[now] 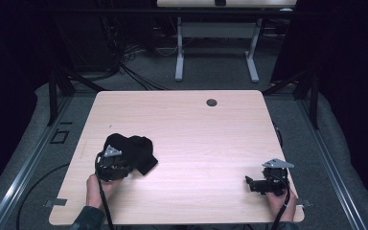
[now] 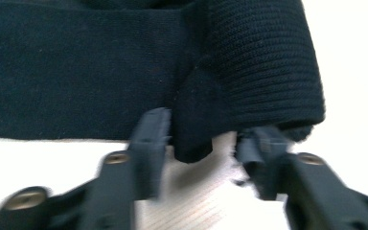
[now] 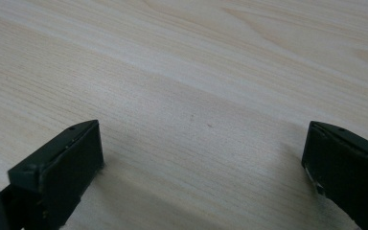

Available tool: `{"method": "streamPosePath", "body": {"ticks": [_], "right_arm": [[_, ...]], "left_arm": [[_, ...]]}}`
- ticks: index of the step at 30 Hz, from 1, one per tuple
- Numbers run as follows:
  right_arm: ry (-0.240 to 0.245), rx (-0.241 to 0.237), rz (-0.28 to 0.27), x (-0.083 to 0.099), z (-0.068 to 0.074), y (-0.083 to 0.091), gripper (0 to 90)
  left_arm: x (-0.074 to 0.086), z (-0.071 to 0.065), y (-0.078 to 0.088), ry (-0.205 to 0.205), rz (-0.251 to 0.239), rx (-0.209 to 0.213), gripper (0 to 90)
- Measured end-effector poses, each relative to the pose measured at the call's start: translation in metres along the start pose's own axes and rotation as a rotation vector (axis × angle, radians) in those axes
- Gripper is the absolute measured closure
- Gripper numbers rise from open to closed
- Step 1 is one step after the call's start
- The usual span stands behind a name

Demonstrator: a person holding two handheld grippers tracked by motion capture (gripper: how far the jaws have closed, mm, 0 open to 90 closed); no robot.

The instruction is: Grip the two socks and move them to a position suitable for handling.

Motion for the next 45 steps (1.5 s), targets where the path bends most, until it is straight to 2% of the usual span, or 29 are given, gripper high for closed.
{"method": "streamPosePath", "body": {"ticks": [1, 2, 5, 13, 21, 23, 25, 29, 34, 35, 36, 37, 41, 43, 45], "right_arm": [[0.0, 0.0, 0.0, 0.0, 0.0, 0.0, 0.0], [0.0, 0.0, 0.0, 0.0, 0.0, 0.0, 0.0], [0.0, 0.0, 0.0, 0.0, 0.0, 0.0, 0.0], [0.0, 0.0, 0.001, 0.0, 0.0, 0.0, 0.0], [-0.001, 0.001, 0.0, 0.0, 0.0, 0.0, 0.0], [-0.001, 0.001, 0.0, 0.0, 0.0, 0.0, 0.0], [-0.001, 0.001, 0.0, 0.0, 0.0, 0.0, 0.0], [-0.001, 0.001, 0.0, 0.0, 0.0, 0.0, 0.0], [-0.001, 0.001, 0.0, 0.0, 0.0, 0.0, 0.0], [-0.002, 0.002, 0.001, 0.0, 0.0, 0.0, 0.0], [-0.002, 0.002, 0.001, 0.0, 0.0, 0.0, 0.0], [-0.002, 0.002, 0.0, 0.0, 0.0, 0.0, 0.0], [-0.001, 0.002, 0.001, 0.0, 0.0, 0.0, 0.0], [-0.002, 0.002, 0.001, 0.0, 0.0, 0.0, 0.0], [-0.001, 0.002, 0.001, 0.0, 0.0, 0.0, 0.0]], "left_arm": [[0.0, 0.0, 0.0, 0.0, -0.002, -0.004, 73.9], [0.0, 0.0, 0.0, 0.003, -0.004, -0.009, 73.9], [0.001, -0.001, 0.001, -0.01, -0.022, -0.024, 86.2], [0.0, -0.007, 0.012, -0.022, -0.062, -0.054, 87.5], [-0.008, -0.021, 0.041, -0.037, -0.132, -0.064, 87.5], [-0.012, -0.031, 0.051, -0.028, -0.155, -0.051, 87.6], [-0.013, -0.033, 0.054, -0.032, -0.161, -0.05, 87.5], [-0.017, -0.048, 0.064, -0.024, -0.195, -0.033, 87.2], [-0.022, -0.071, 0.067, -0.036, -0.195, 0.021, 87.0], [-0.024, -0.08, 0.066, -0.035, -0.199, 0.046, 87.0], [-0.024, -0.08, 0.066, -0.035, -0.199, 0.046, 87.0], [-0.025, -0.086, 0.064, -0.034, -0.198, 0.067, 87.0], [-0.028, -0.104, 0.055, -0.067, -0.177, 0.093, 86.8], [-0.029, -0.113, 0.045, -0.069, -0.174, 0.123, 86.7], [-0.028, -0.122, 0.032, -0.078, -0.139, 0.147, 86.3]]}}
Point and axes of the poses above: each handheld gripper's, and its own axes: y roughly backward along the jaws, x roughly out of its underside, z roughly to its left, the point moved 3 cm from there along -y, roughly forward along the jaws, and after that the axes turned 10 degrees about x, right-handed, at the moved point
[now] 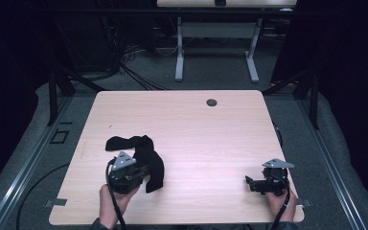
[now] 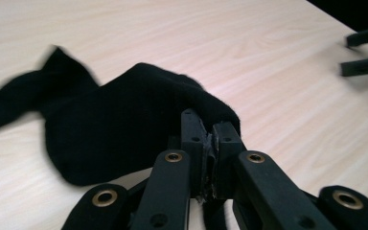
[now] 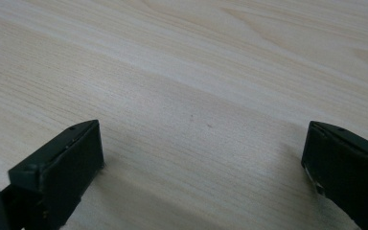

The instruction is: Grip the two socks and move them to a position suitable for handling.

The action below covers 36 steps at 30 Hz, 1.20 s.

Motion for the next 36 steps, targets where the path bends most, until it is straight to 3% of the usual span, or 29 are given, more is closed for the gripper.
{"method": "streamPosePath", "body": {"ticks": [3, 15, 17, 19, 20, 21, 23, 27, 30, 32, 36], "right_arm": [[0.0, -0.001, 0.0, 0.0, 0.0, 0.0, 0.0], [0.001, 0.0, 0.001, 0.0, 0.0, 0.0, 0.0], [0.0, 0.0, 0.0, 0.0, 0.0, 0.0, 0.0], [0.001, 0.0, 0.0, 0.0, 0.0, 0.0, 0.0], [-0.001, 0.0, -0.001, 0.0, 0.0, 0.0, 0.1], [-0.001, 0.0, -0.001, 0.0, 0.0, 0.0, 0.1], [-0.004, -0.004, 0.001, -0.001, 0.0, 0.0, 1.2], [-0.003, 0.001, -0.002, -0.001, -0.002, 0.0, 2.4], [0.001, -0.008, 0.001, -0.001, -0.001, 0.001, 2.4], [0.006, -0.012, 0.002, -0.001, -0.001, 0.001, 2.4], [0.013, -0.017, 0.012, -0.001, 0.0, 0.002, 2.4]], "left_arm": [[0.004, -0.012, -0.023, -0.003, 0.031, 0.048, 85.8], [0.003, -0.031, -0.063, 0.061, 0.037, 0.149, 83.0], [0.004, -0.033, -0.071, 0.055, 0.055, 0.162, 78.4], [0.007, -0.034, -0.077, 0.049, 0.081, 0.171, 68.2], [0.008, -0.034, -0.078, 0.047, 0.095, 0.167, 50.7], [0.009, -0.034, -0.078, 0.041, 0.103, 0.163, 50.7], [0.011, -0.034, -0.071, 0.024, 0.096, 0.152, 39.8], [0.011, -0.026, -0.048, 0.006, 0.047, 0.113, 25.0], [0.01, -0.008, -0.035, -0.009, 0.03, 0.044, 21.1], [0.011, 0.009, -0.031, 0.004, 0.026, -0.003, 20.6], [0.013, 0.036, -0.034, 0.026, 0.043, -0.067, 23.0]]}}
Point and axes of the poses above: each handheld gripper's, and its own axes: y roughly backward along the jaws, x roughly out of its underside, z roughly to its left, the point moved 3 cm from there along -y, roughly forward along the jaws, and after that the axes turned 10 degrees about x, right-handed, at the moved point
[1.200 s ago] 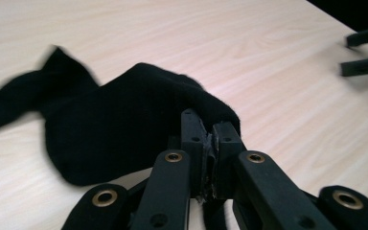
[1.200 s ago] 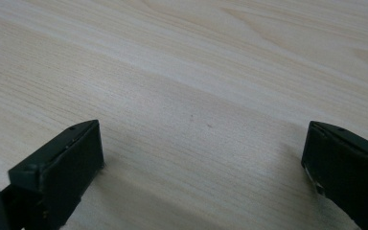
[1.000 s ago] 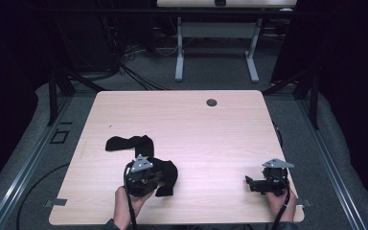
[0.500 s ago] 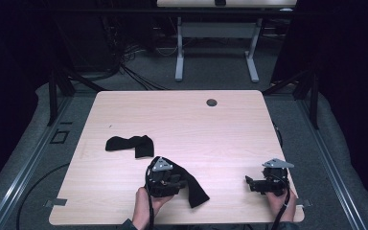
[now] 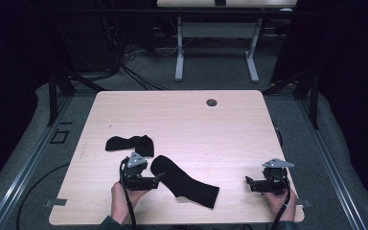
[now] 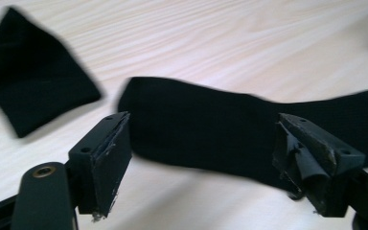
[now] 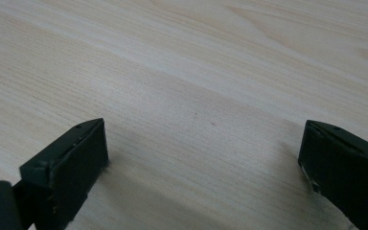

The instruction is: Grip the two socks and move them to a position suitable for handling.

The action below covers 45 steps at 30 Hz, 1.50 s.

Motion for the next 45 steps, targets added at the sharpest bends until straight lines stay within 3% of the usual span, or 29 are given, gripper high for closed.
{"method": "streamPosePath", "body": {"ticks": [3, 5, 6, 8, 9, 11, 14, 16, 18, 20, 23, 29, 35, 38, 40, 45], "right_arm": [[-0.006, -0.004, 0.013, -0.001, 0.001, 0.002, 8.1], [-0.053, -0.072, -0.021, -0.001, 0.004, 0.008, 19.0], [-0.048, -0.092, -0.004, -0.002, 0.007, 0.01, 17.2], [-0.036, -0.09, 0.016, -0.005, 0.015, 0.016, 20.4], [-0.047, -0.123, 0.009, -0.01, 0.027, 0.026, 23.1], [-0.054, -0.147, 0.012, -0.013, 0.034, 0.03, 23.4], [-0.026, -0.203, 0.028, -0.02, 0.058, 0.039, 29.8], [0.005, -0.237, 0.034, -0.024, 0.073, 0.044, 39.6], [0.025, -0.281, 0.038, -0.027, 0.088, 0.046, 42.2], [0.071, -0.29, 0.068, -0.029, 0.103, 0.043, 44.2], [0.081, -0.3, 0.096, -0.029, 0.114, 0.037, 47.6], [0.076, -0.304, 0.122, -0.029, 0.122, 0.027, 54.4], [0.106, -0.285, 0.136, -0.026, 0.125, 0.025, 68.2], [0.107, -0.291, 0.141, -0.025, 0.125, 0.025, 70.7], [0.116, -0.289, 0.134, -0.024, 0.126, 0.024, 74.9], [0.109, -0.306, 0.126, -0.023, 0.127, 0.025, 82.2]], "left_arm": [[-0.001, 0.012, -0.006, 0.012, 0.015, -0.021, 25.5], [-0.002, 0.017, -0.01, 0.006, 0.034, -0.026, 27.7], [-0.003, 0.019, -0.012, 0.01, 0.038, -0.029, 28.1], [-0.005, 0.022, -0.016, -0.006, 0.056, -0.035, 31.2], [-0.007, 0.024, -0.021, -0.007, 0.073, -0.05, 34.4], [-0.008, 0.024, -0.024, -0.005, 0.074, -0.05, 36.6], [-0.011, 0.025, -0.03, -0.019, 0.094, -0.059, 41.6], [-0.012, 0.027, -0.034, -0.021, 0.105, -0.059, 44.2], [-0.012, 0.028, -0.037, -0.019, 0.119, -0.061, 47.9], [-0.012, 0.031, -0.04, -0.019, 0.123, -0.065, 51.1], [-0.011, 0.033, -0.042, -0.012, 0.13, -0.067, 54.7], [-0.01, 0.034, -0.045, -0.013, 0.147, -0.046, 61.7], [-0.006, 0.036, -0.047, -0.012, 0.146, -0.061, 71.4], [-0.005, 0.035, -0.047, -0.015, 0.148, -0.056, 75.1], [-0.005, 0.035, -0.047, -0.021, 0.149, -0.057, 81.4], [-0.005, 0.032, -0.047, -0.031, 0.149, -0.055, 85.0]]}}
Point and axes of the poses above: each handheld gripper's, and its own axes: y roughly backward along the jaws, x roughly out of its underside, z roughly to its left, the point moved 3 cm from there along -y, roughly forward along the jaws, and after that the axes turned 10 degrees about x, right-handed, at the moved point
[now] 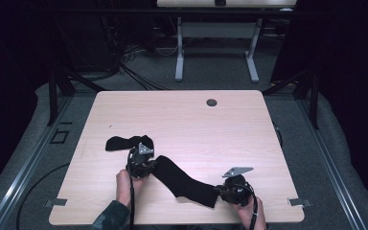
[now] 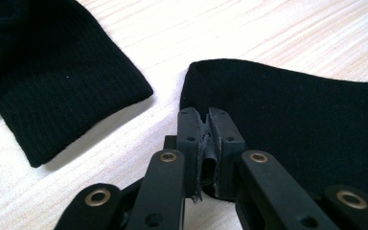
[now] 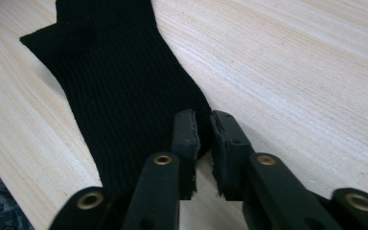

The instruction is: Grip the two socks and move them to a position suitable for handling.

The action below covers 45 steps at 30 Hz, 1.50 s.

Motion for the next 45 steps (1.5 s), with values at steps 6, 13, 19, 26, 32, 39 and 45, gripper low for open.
{"method": "streamPosePath", "body": {"ticks": [6, 13, 19, 26, 32, 39, 45], "right_arm": [[0.005, 0.005, -0.068, -0.001, -0.001, 0.01, 85.6], [-0.002, -0.004, -0.109, -0.008, -0.01, 0.028, 85.8], [0.006, -0.014, -0.143, -0.017, -0.015, 0.049, 85.7], [0.029, -0.001, -0.139, -0.028, -0.023, 0.066, 85.7], [0.03, -0.006, -0.1, -0.035, -0.029, 0.067, 85.6], [0.03, 0.024, -0.038, -0.043, -0.034, 0.045, 85.2], [0.064, 0.049, 0.031, -0.045, -0.036, 0.02, 85.0]], "left_arm": [[-0.004, -0.008, 0.013, -0.012, -0.075, 0.019, 86.0], [-0.008, -0.02, 0.036, -0.023, -0.123, 0.016, 86.2], [-0.004, -0.031, 0.051, -0.014, -0.13, 0.025, 86.1], [0.004, -0.043, 0.07, 0.014, -0.168, 0.052, 86.0], [0.02, -0.051, 0.068, 0.029, -0.146, 0.066, 86.0], [0.038, -0.056, 0.06, 0.042, -0.108, 0.065, 86.0], [0.054, -0.061, 0.053, 0.044, -0.075, 0.052, 85.9]]}}
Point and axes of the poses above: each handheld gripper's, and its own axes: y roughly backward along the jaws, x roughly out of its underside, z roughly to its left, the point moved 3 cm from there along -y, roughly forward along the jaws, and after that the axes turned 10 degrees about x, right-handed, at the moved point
